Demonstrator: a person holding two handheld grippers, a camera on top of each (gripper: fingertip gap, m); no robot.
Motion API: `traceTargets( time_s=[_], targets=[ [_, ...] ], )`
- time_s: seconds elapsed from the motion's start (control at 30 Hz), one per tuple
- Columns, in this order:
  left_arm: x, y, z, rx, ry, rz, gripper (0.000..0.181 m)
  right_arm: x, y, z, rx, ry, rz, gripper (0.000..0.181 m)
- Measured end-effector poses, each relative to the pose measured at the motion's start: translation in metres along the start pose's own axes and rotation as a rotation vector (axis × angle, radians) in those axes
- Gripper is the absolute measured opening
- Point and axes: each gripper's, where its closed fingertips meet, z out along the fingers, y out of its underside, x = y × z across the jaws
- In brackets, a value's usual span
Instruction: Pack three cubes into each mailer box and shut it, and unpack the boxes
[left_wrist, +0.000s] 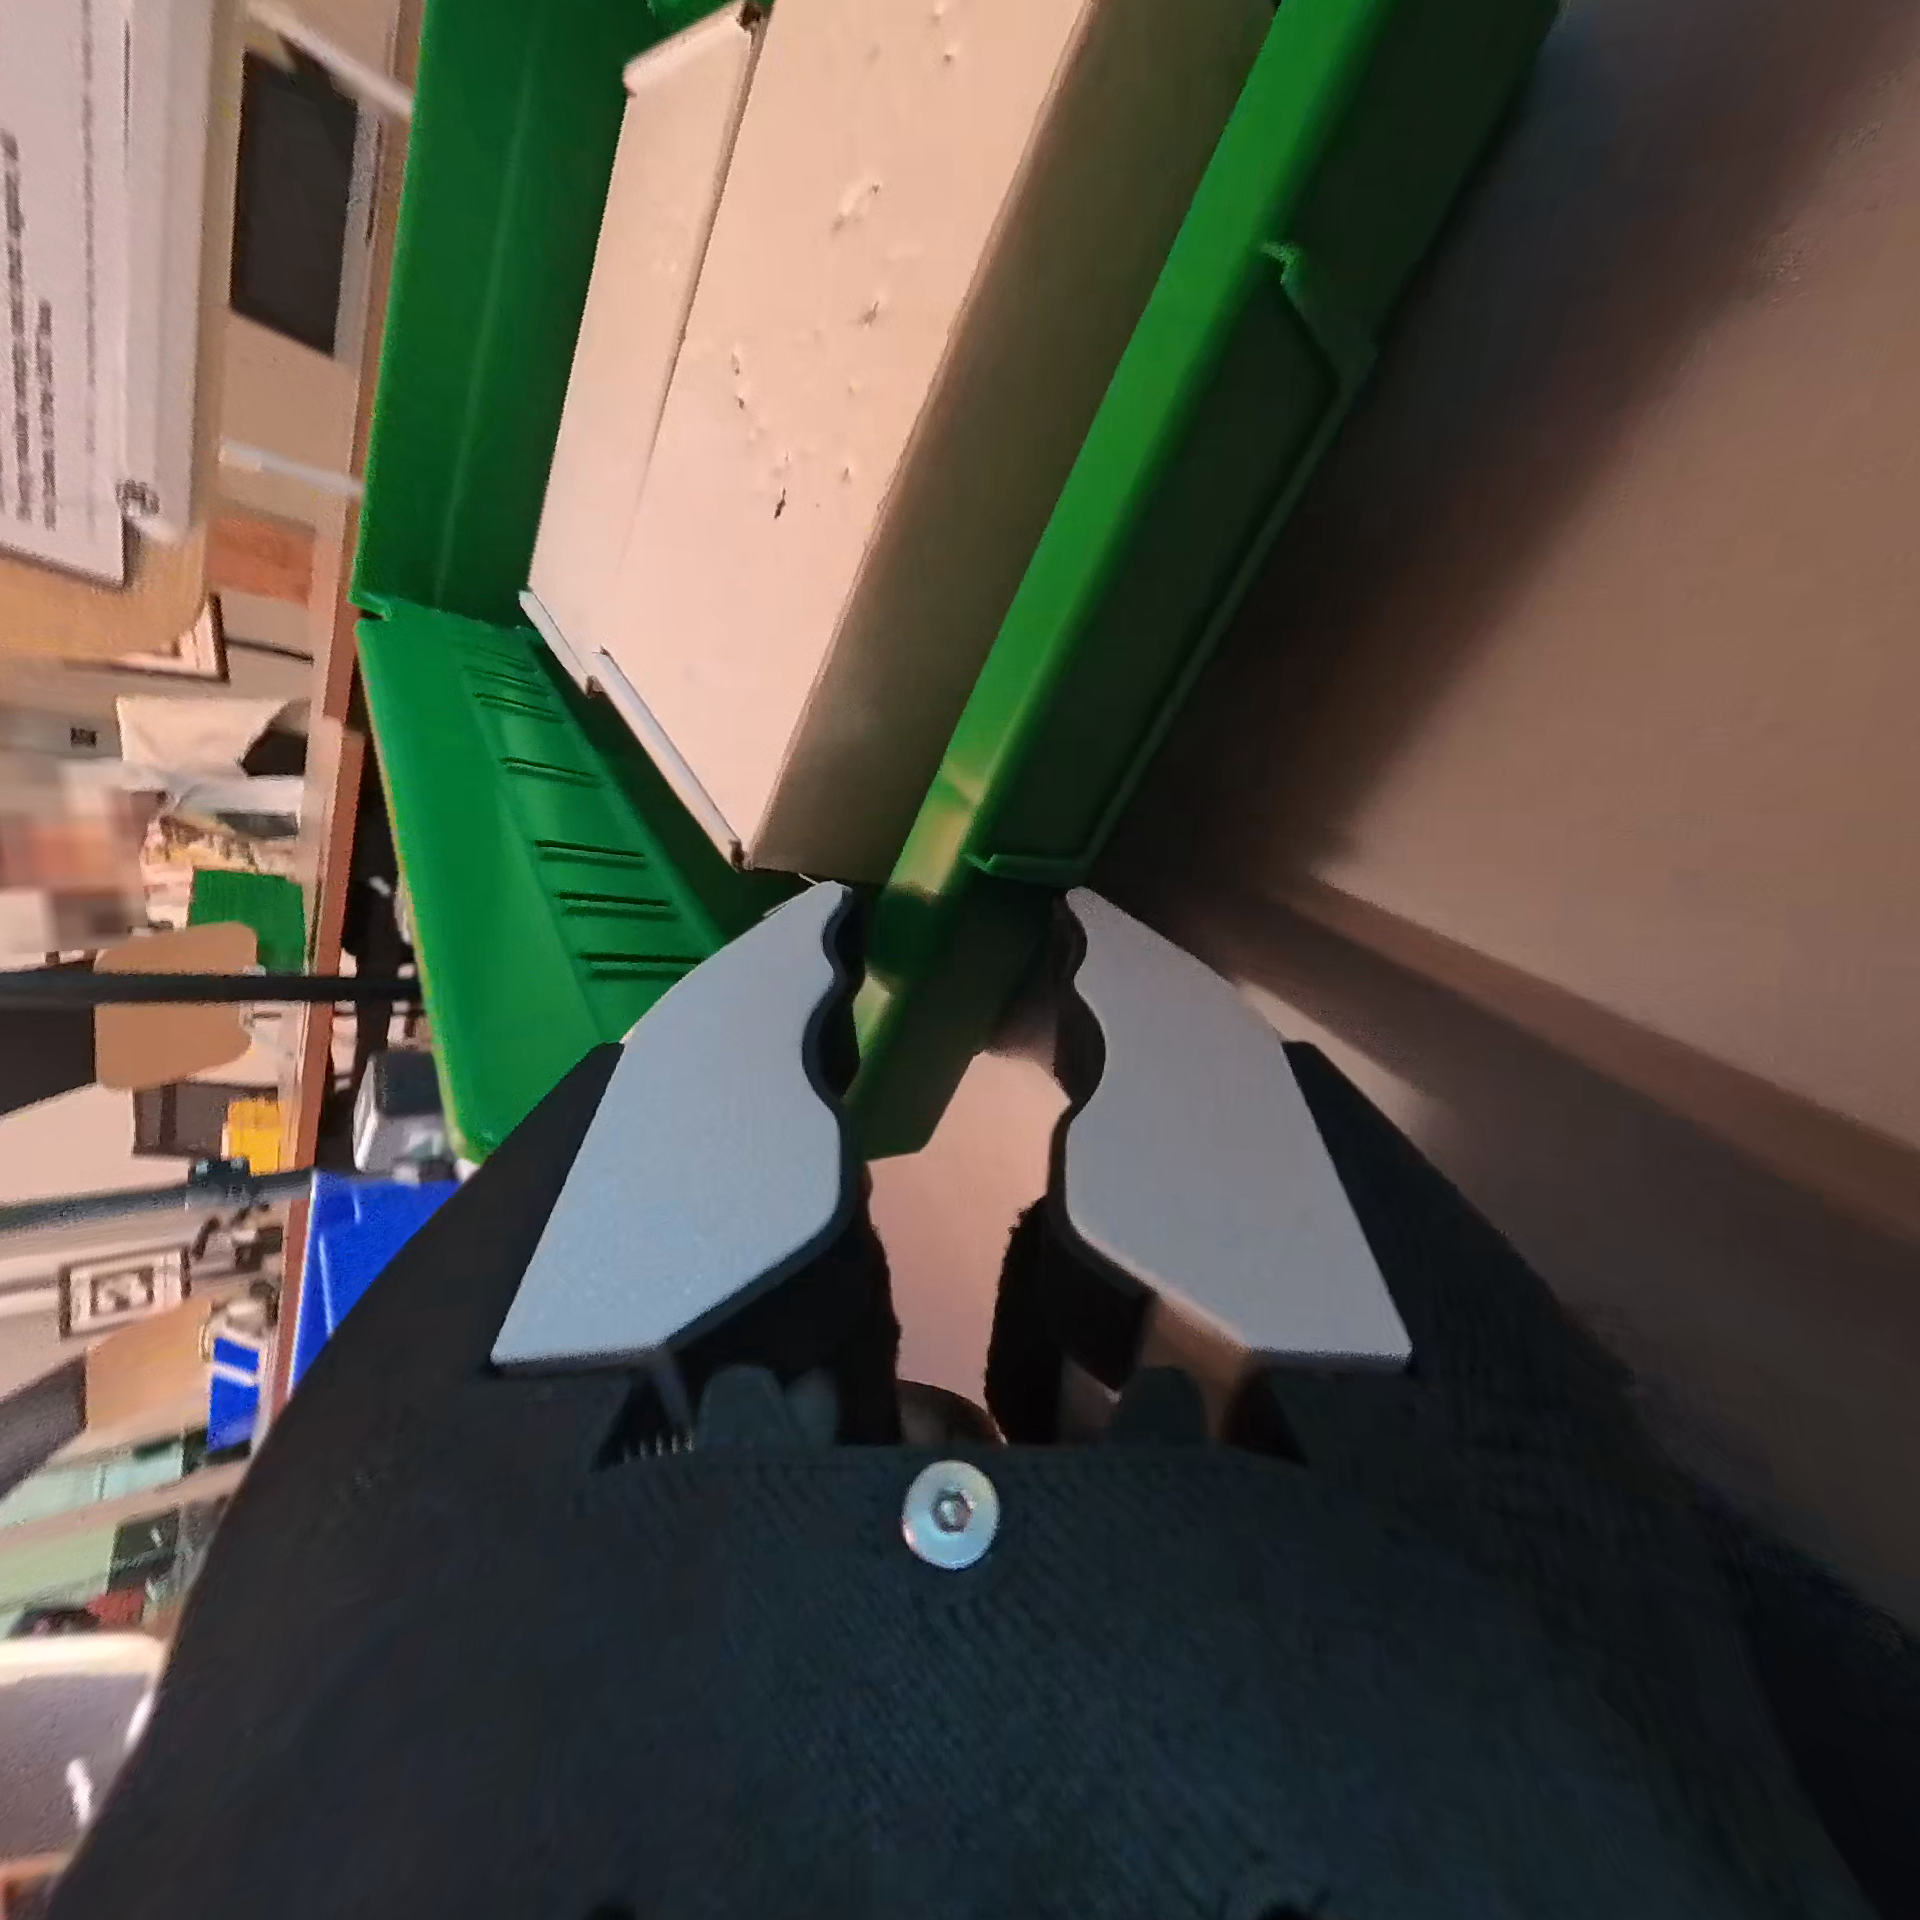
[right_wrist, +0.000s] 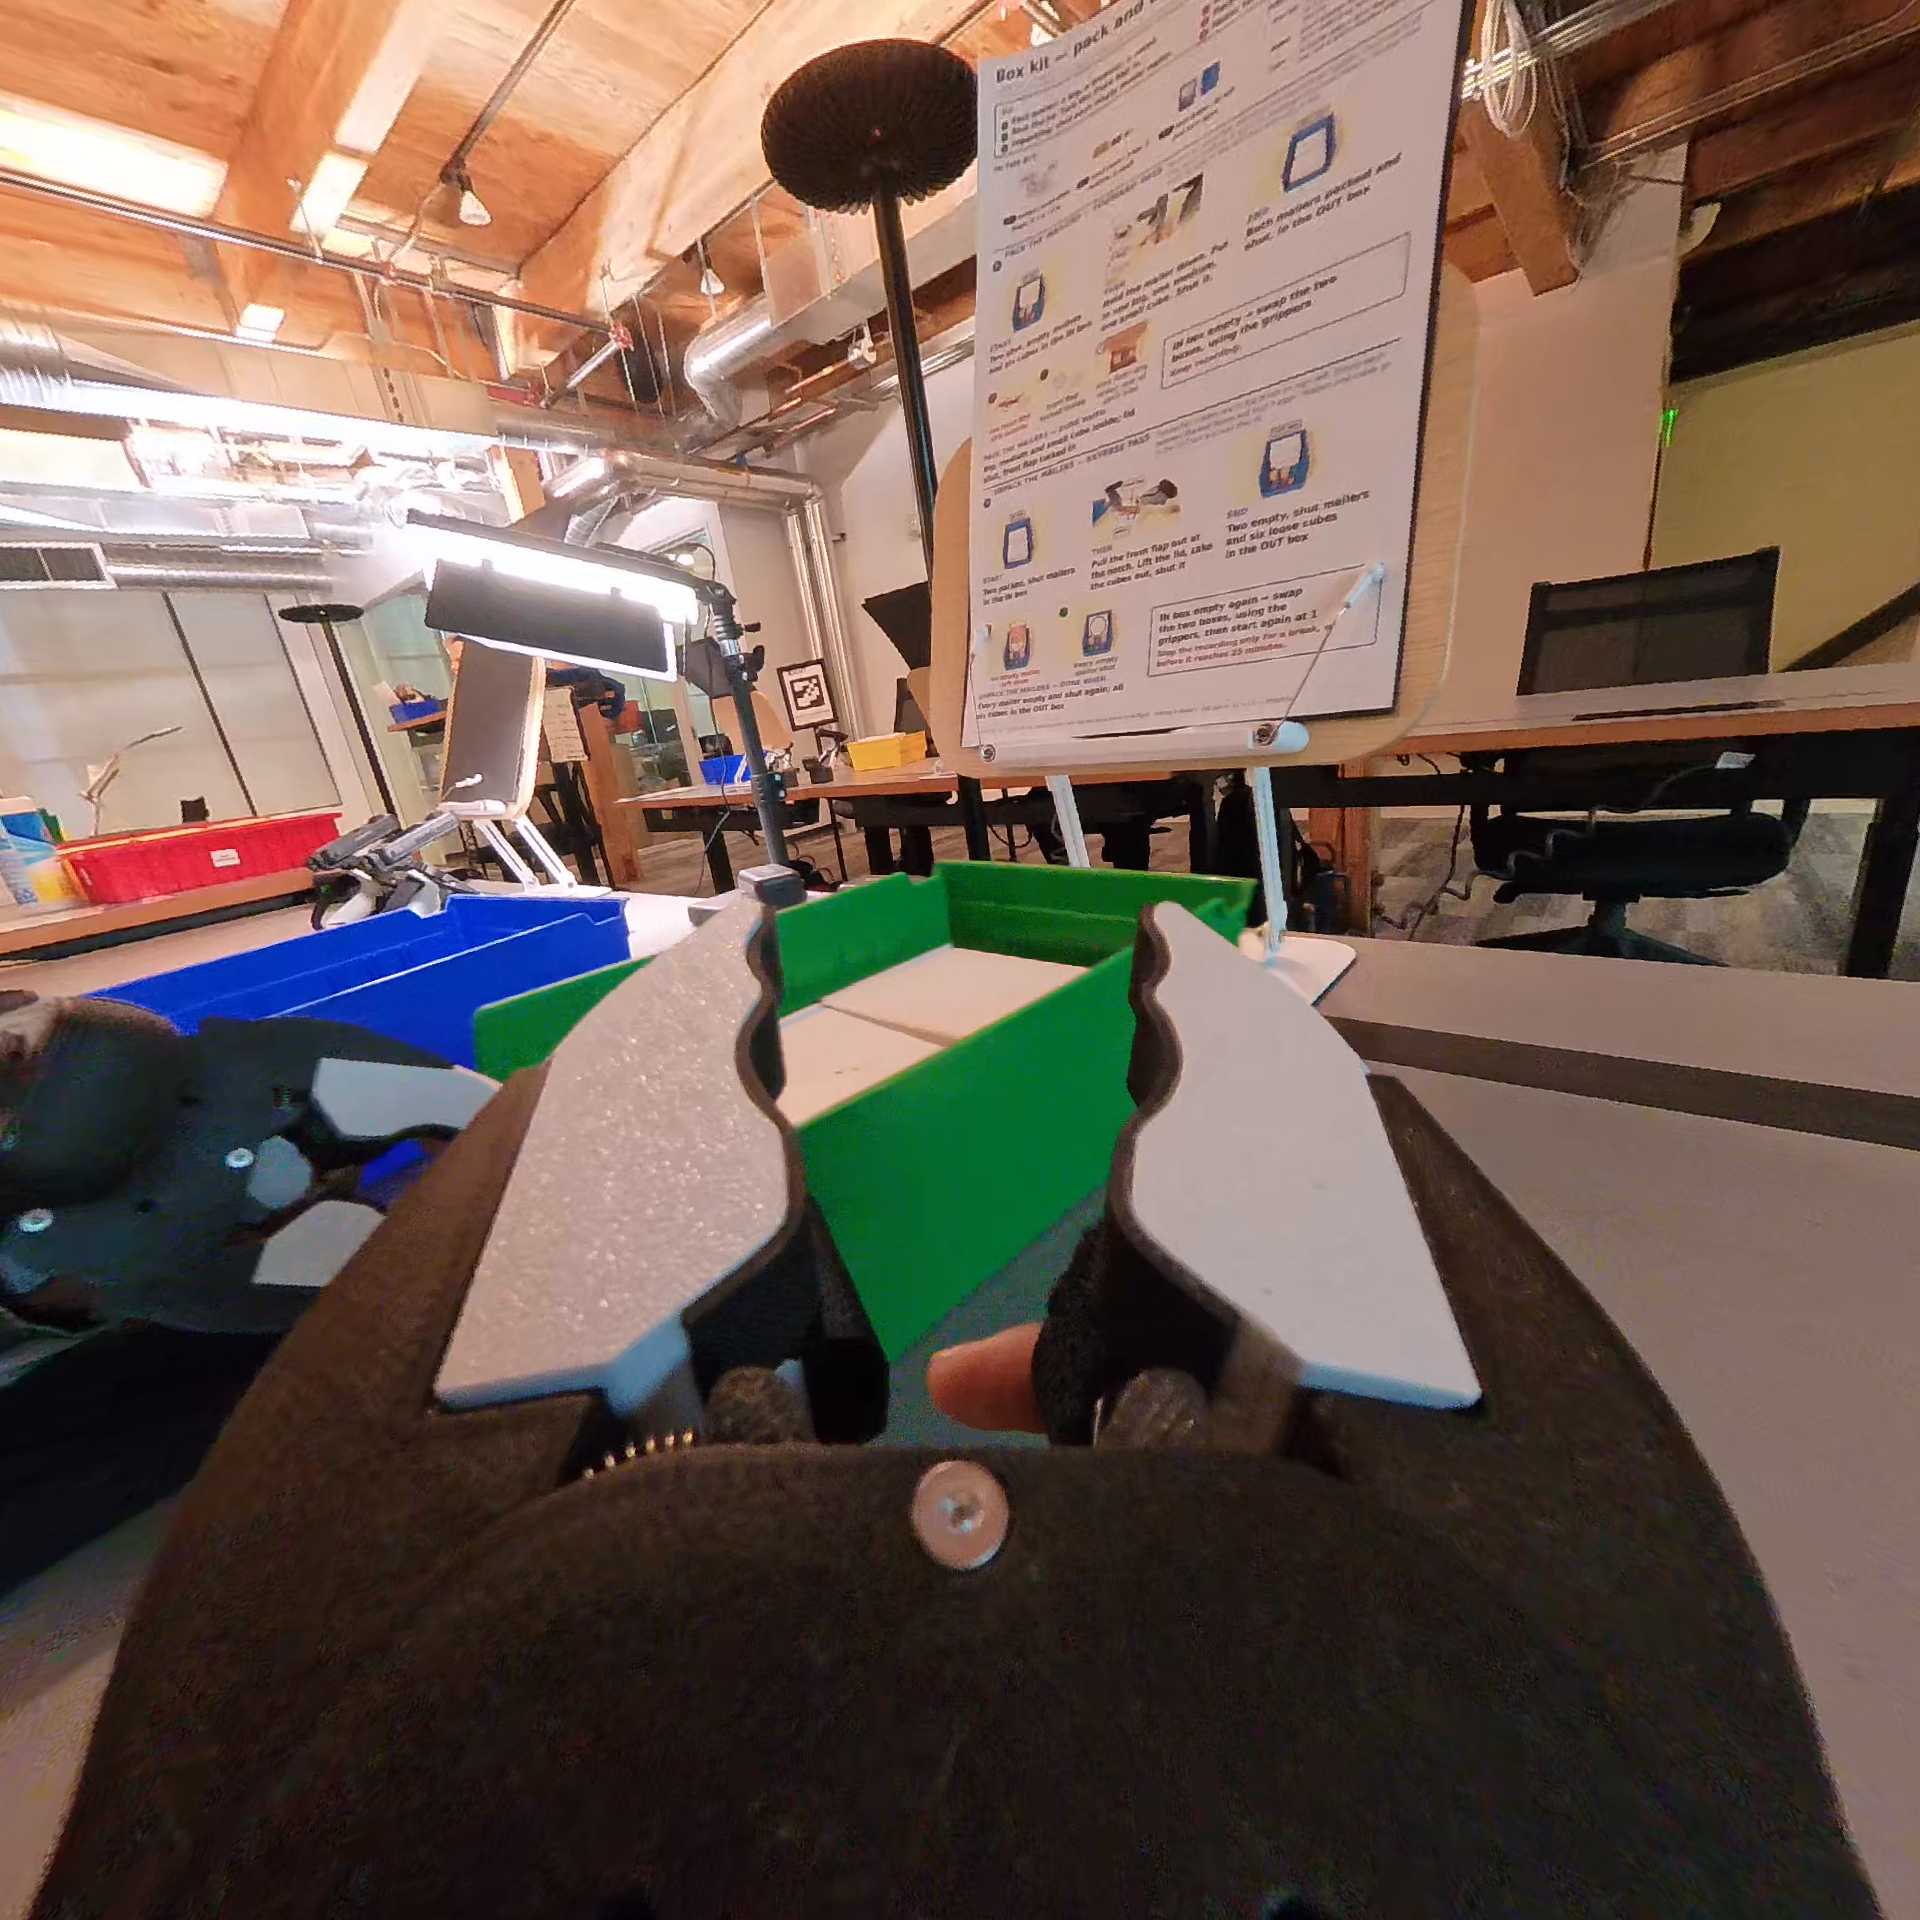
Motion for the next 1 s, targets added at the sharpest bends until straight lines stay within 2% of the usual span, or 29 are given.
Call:
traceTargets(
  time_s=[0.3, 0.43, 0.73, 0.8, 0.87, 1.0],
  targets=[
    [-0.010, 0.058, -0.033, -0.149, -0.125, -0.148, 0.035, 0.002, 0.002, -0.001, -0.010, 0.011, -0.014, 0.064],
    [-0.021, 0.081, -0.035, -0.240, -0.160, -0.216, 0.036, 0.002, 0.002, -0.001, -0.012, 0.014, -0.026, 0.064],
    [-0.039, 0.114, -0.036, -0.279, -0.182, -0.268, 0.036, 0.001, 0.003, -0.001, -0.016, 0.013, -0.029, 0.064],
    [-0.039, 0.113, -0.037, -0.242, -0.215, -0.277, 0.038, 0.000, 0.003, -0.001, -0.014, 0.010, -0.033, 0.064],
    [-0.029, 0.099, -0.049, -0.136, -0.174, -0.326, 0.050, 0.002, 0.003, -0.002, -0.014, 0.014, -0.034, 0.064],
    [-0.018, 0.060, -0.120, 0.239, -0.013, -0.467, 0.056, 0.003, 0.003, -0.002, -0.011, 0.009, -0.016, 0.065]
  ],
)
